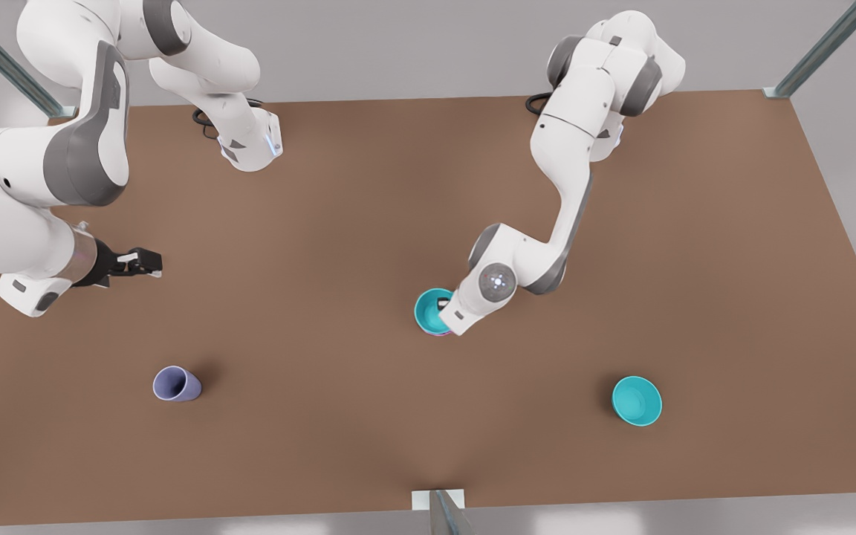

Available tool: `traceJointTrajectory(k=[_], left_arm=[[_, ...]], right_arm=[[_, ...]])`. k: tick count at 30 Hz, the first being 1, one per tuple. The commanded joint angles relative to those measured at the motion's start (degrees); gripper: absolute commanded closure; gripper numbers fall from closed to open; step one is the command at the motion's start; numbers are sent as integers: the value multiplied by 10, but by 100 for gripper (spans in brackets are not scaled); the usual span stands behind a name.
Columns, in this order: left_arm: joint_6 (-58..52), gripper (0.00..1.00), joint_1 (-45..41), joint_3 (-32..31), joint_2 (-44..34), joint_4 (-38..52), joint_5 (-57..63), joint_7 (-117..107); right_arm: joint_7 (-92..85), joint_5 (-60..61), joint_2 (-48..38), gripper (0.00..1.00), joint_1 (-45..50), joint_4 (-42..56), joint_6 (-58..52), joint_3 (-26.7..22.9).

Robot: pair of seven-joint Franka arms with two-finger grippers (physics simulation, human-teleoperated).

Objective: Stack the blue bowl on the pink bowl

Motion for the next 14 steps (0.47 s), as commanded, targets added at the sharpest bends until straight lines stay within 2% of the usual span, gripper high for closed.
traceJointTrajectory(k=[1, 2, 3, 4, 6, 8, 9, 14], left_arm=[[-22, 0, 7, 0, -4, -3, 13, -45], [-60, 0, 19, 0, -19, -2, 17, -45], [-148, 0, 31, 8, -54, 4, 24, -45], [-279, 0, 61, 42, -133, 20, 68, -23], [-409, 0, 126, 43, -242, 77, 148, 54], [-496, 0, 153, 43, -265, 129, 177, 198], [-510, 0, 161, 41, -286, 150, 204, 277], [-511, 0, 186, 37, -283, 147, 193, 276]], right_arm=[[-8, 1, -1, 0, 0, 0, 1, 0], [-8, 1, -1, 0, 0, 0, 1, 0], [-8, 1, -1, 0, 0, 0, 1, 0], [-8, 1, -1, 0, 0, 0, 1, 0], [-8, 1, -1, 0, 0, 0, 1, 0], [-8, 1, -1, 0, 0, 0, 1, 1], [-8, 8, -1, 0, 0, 0, 1, 0], [-8, 7, -1, 0, 0, 0, 1, 0]])
